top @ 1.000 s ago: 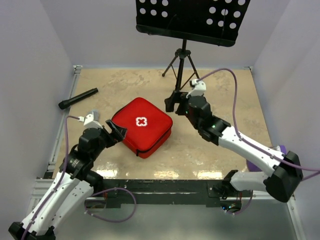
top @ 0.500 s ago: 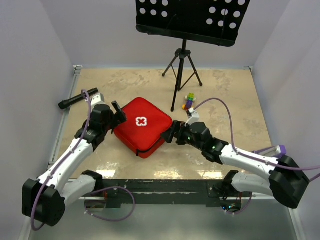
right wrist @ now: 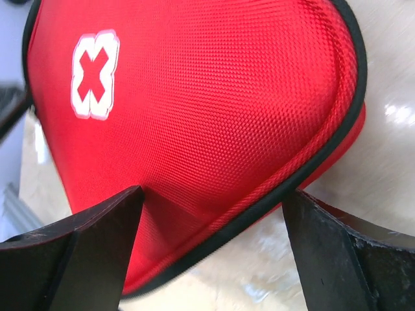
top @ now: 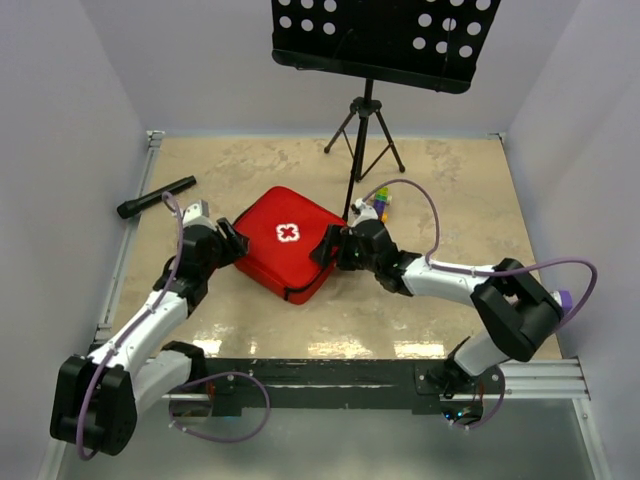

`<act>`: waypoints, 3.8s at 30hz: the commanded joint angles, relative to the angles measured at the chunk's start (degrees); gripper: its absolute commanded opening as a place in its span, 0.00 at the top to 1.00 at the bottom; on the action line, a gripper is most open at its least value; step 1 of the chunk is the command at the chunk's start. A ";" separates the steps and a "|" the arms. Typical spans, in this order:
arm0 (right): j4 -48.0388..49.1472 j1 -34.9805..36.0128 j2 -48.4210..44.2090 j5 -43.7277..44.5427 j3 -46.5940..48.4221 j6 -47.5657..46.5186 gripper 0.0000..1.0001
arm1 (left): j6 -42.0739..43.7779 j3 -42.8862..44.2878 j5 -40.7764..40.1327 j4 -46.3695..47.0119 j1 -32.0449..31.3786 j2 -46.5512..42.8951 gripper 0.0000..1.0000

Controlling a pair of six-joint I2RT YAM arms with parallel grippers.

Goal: Organize the medicine kit
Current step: Adjust the medicine box at the center of the board, then zip the medicine box at the center of the board.

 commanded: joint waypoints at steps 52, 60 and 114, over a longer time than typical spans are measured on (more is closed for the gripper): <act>-26.57 25.42 2.06 34.40 13.98 3.94 0.53 | -7.00 -1.54 18.30 -6.88 -1.67 -11.82 0.29; -26.92 25.25 3.55 35.19 14.51 3.94 0.62 | -7.00 -1.45 18.39 -7.15 -1.67 -12.17 0.29; -34.64 37.37 0.83 33.43 14.96 3.04 1.00 | -10.61 -4.72 8.37 1.20 -2.02 2.32 0.39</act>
